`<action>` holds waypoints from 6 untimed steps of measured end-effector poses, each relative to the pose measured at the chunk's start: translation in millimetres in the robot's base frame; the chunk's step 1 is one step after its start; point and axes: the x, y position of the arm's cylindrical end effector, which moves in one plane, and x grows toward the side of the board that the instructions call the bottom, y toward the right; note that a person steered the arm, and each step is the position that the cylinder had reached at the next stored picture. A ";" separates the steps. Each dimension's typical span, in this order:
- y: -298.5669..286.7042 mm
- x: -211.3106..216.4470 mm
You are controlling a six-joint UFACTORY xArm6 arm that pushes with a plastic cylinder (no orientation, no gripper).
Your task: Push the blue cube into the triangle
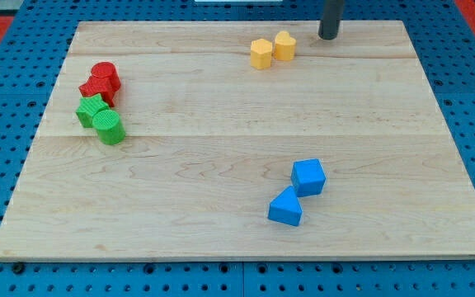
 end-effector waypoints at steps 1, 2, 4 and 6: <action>-28.2 22.6; -31.8 23.9; 4.8 136.2; -19.1 254.0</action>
